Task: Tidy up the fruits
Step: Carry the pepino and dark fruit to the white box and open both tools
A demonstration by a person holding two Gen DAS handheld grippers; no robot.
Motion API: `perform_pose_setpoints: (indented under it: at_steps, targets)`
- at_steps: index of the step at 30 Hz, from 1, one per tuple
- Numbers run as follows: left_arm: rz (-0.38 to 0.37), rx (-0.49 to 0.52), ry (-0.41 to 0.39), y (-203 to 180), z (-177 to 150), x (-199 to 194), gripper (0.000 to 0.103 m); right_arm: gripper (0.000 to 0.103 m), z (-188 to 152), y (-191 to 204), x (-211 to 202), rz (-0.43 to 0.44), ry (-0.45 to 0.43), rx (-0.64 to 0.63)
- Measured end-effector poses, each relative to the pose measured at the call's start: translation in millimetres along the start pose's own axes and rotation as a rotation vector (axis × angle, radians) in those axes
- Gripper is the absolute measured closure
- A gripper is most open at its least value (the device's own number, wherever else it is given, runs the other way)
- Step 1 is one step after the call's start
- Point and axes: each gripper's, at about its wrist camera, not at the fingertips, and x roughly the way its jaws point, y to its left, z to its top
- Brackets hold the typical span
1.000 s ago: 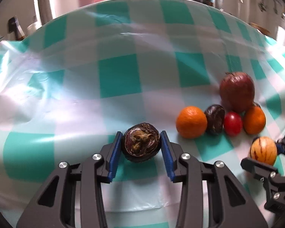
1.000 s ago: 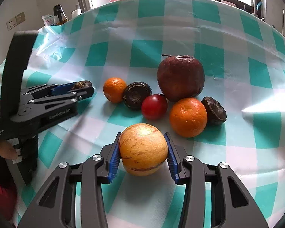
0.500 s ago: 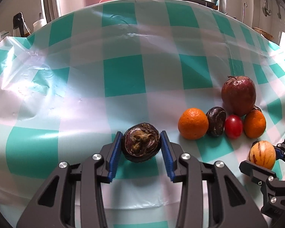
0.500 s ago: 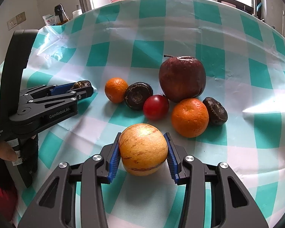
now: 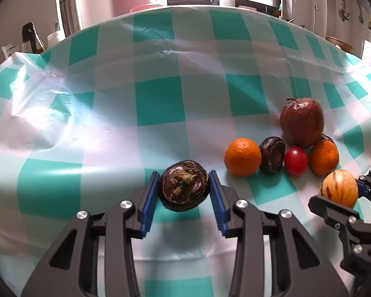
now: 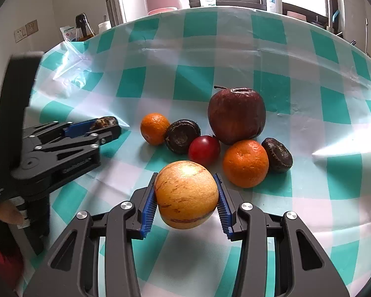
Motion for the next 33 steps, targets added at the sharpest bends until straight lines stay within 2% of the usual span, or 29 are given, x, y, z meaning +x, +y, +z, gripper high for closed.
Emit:
perform_pose_setpoints:
  at_steps: [5, 8, 13, 17, 21, 33]
  targets:
    - [-0.002, -0.019, -0.031, -5, -14, -30, 0.063, 0.06, -12, 15, -28, -0.043, -0.019, -0.015]
    - [0.004, -0.01, -0.075, -15, -27, -58, 0.063, 0.06, -28, 22, -55, -0.068, -0.05, -0.013]
    - [-0.037, -0.022, -0.114, -30, -50, -97, 0.063, 0.06, -64, 17, -97, -0.079, -0.051, 0.032]
    - [-0.081, -0.001, -0.108, -49, -69, -117, 0.063, 0.06, -87, 10, -126, -0.106, -0.054, 0.052]
    - [-0.131, 0.045, -0.096, -75, -82, -133, 0.063, 0.06, -110, 0, -156, -0.141, -0.062, 0.076]
    - [-0.291, 0.314, -0.112, -195, -127, -193, 0.063, 0.06, -199, -53, -238, -0.247, -0.067, 0.207]
